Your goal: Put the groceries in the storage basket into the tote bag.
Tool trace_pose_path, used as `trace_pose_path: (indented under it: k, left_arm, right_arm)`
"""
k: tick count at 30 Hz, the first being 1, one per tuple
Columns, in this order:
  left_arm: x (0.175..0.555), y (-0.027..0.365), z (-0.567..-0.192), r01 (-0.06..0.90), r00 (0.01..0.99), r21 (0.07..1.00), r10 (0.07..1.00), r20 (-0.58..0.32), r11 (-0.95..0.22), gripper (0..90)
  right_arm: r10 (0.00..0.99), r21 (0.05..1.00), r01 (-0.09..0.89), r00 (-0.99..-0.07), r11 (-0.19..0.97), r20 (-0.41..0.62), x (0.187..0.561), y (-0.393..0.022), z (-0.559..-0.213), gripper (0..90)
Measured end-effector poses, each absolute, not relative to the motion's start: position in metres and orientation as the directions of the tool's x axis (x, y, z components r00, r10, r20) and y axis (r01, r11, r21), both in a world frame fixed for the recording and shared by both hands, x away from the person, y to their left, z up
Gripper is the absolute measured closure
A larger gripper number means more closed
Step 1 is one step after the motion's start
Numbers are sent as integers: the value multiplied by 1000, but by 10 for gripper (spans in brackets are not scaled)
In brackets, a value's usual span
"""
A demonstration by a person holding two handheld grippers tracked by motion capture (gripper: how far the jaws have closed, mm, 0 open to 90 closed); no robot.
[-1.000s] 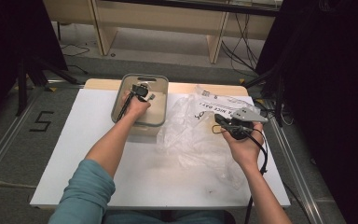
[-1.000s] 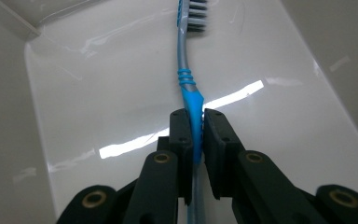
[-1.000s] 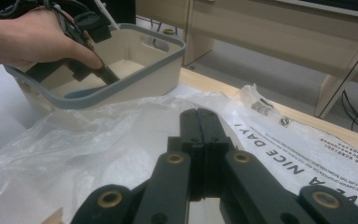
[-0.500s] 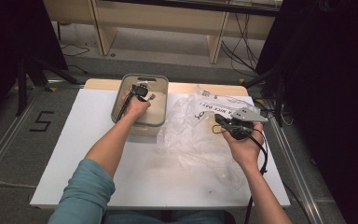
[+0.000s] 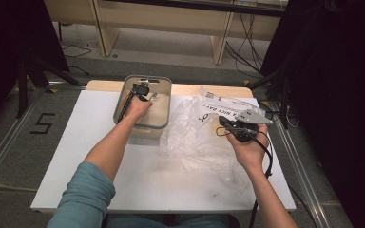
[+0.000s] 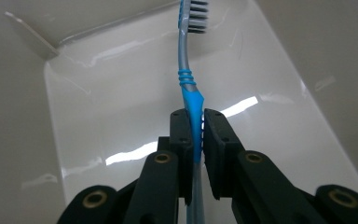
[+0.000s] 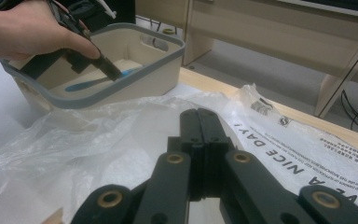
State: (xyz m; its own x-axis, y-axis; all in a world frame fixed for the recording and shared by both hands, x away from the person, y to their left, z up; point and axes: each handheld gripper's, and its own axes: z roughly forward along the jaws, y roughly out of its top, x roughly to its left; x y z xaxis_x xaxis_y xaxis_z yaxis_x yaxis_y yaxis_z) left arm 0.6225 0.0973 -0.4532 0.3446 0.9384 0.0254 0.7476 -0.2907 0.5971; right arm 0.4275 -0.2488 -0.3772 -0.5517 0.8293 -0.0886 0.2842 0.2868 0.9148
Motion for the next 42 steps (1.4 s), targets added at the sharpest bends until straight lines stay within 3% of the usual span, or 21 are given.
trace_pose_path:
  k: [42]
  left_arm:
    - [609, 109, -415, 664, 350, 703, 937, 9, -255, 819]
  right_arm:
    - [828, 914, 281, -553, 291, -93, 427, -246, -378, 900]
